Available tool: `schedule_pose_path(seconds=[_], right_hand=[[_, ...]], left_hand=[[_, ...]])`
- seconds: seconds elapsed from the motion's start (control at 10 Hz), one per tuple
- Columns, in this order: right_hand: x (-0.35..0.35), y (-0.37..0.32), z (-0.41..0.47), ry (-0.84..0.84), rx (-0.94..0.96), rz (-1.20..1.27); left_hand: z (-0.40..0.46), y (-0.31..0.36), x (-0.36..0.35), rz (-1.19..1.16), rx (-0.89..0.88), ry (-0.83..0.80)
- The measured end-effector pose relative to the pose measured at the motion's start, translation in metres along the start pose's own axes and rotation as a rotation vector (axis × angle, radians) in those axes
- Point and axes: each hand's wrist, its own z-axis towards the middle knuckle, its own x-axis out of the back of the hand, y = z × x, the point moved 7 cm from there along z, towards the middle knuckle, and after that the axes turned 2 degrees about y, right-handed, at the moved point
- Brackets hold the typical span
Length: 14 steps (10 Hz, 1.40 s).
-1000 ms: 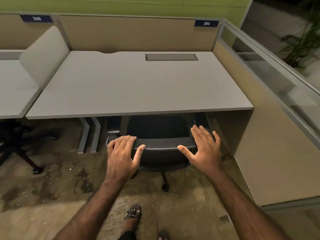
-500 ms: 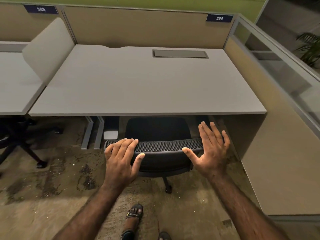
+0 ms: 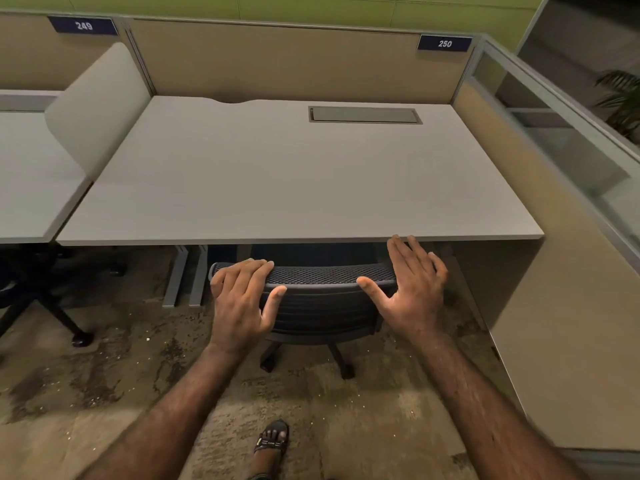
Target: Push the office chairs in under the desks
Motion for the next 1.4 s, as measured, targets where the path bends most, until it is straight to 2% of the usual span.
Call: schedule_pose_path(seconds=[0.5, 0.8, 1.0, 1.1, 1.4], right_hand=[[-0.052, -0.016, 0.082, -0.263, -0.049, -0.027], [-0.063, -0.021, 0.085, -0.353, -0.04, -0.047], [-0.056, -0.023, 0.078, -0.425, -0.024, -0.064], [-0.051, -0.032, 0.046, -0.387, 0.115, -0.162], [-0.055, -0.082, -0.015, -0.429, 0.267, -0.093]], left_hand=[[0.07, -0.043, -0.018, -0.023, 0.075, -0.185], [0.076, -0.054, -0.023, 0.024, 0.038, -0.268], [0.062, -0.038, -0.015, 0.058, 0.134, -0.372], [0.031, -0.023, -0.003, 0.053, 0.143, -0.406], [-0.051, -0.009, 0.021, 0.087, 0.201, -0.445]])
